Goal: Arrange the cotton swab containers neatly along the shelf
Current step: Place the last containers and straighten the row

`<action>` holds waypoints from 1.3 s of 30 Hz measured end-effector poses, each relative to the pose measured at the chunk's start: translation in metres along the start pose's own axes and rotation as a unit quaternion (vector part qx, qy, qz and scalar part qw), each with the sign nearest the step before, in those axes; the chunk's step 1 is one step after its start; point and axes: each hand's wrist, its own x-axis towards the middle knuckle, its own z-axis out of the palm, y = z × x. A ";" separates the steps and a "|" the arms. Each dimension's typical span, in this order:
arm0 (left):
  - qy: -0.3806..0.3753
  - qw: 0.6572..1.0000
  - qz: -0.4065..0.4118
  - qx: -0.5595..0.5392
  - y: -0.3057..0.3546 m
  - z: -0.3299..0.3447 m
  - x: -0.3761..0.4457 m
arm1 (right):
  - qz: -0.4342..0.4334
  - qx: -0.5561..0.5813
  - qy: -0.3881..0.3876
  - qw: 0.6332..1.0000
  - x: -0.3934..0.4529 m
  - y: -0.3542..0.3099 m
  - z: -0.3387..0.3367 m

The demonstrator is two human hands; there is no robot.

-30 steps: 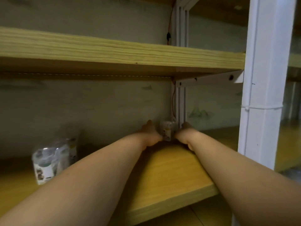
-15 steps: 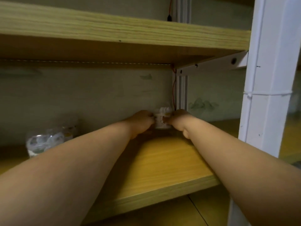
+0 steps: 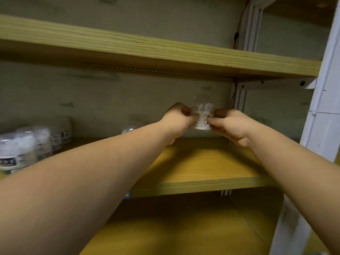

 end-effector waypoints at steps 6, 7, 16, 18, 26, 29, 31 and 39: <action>0.023 0.998 0.028 -0.044 0.007 -0.061 -0.051 | -0.059 0.002 -0.012 0.998 -0.040 -0.026 0.055; 0.020 0.998 0.027 -0.048 0.006 -0.072 -0.059 | -0.062 -0.006 -0.017 0.998 -0.047 -0.029 0.064; -0.012 0.998 -0.033 -0.057 -0.021 -0.151 -0.129 | -0.044 0.017 -0.092 0.995 -0.088 -0.028 0.139; -0.009 0.998 -0.041 -0.049 -0.028 -0.158 -0.135 | -0.035 0.031 -0.102 0.994 -0.089 -0.023 0.150; -0.025 0.997 -0.063 -0.043 -0.041 -0.167 -0.145 | -0.016 0.056 -0.116 0.991 -0.085 -0.004 0.165; -0.031 0.996 -0.071 -0.036 -0.043 -0.166 -0.147 | -0.017 0.059 -0.109 0.992 -0.083 0.002 0.167; -0.038 0.997 -0.072 -0.011 -0.042 -0.166 -0.148 | -0.014 0.068 -0.110 0.992 -0.084 0.005 0.167; -0.035 0.996 -0.067 0.045 -0.046 -0.165 -0.148 | -0.008 0.038 -0.090 0.995 -0.077 0.011 0.171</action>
